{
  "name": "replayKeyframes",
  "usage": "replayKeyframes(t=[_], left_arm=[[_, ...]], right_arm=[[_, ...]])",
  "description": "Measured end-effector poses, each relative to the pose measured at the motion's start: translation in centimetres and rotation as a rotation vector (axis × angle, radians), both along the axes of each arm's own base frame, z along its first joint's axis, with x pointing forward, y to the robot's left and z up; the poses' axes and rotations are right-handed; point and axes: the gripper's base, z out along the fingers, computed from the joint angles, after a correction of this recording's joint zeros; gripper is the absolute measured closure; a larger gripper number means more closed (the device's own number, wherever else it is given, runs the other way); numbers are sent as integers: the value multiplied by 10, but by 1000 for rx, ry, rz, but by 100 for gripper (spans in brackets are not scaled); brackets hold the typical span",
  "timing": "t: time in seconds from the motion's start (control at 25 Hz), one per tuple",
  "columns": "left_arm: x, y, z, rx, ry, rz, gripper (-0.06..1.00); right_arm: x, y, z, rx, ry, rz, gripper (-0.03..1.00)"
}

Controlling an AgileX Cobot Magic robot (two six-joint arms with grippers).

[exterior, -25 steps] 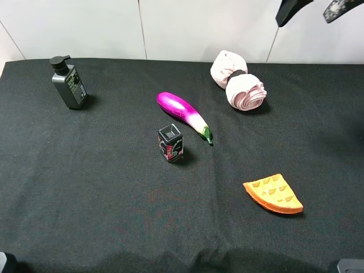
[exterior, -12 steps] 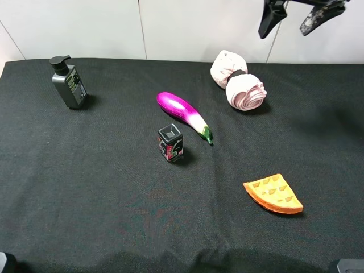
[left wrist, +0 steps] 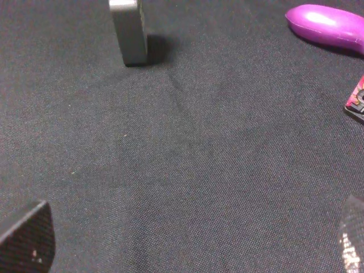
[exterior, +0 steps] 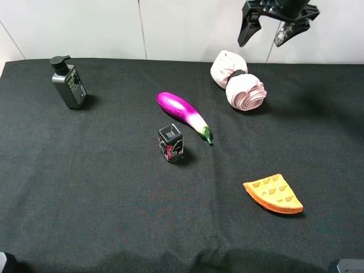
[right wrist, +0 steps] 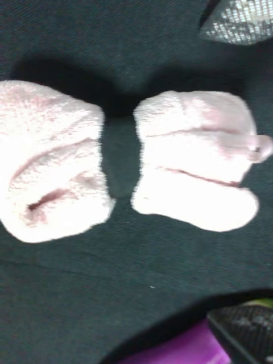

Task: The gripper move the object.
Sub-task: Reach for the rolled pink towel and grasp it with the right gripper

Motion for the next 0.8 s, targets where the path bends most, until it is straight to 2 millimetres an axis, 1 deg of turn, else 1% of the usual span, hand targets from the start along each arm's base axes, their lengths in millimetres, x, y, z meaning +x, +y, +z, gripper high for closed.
replayKeyframes(t=[0.4,0.72,0.8], left_arm=[[0,0,0,0,0,0,-5],[0,0,0,0,0,0,-5],[0,0,0,0,0,0,-5]], right_arm=[[19,4,-38,9,-8,5,27],[27,7,-68,4,21,27,27],[29,7,-72,2,11,27,27]])
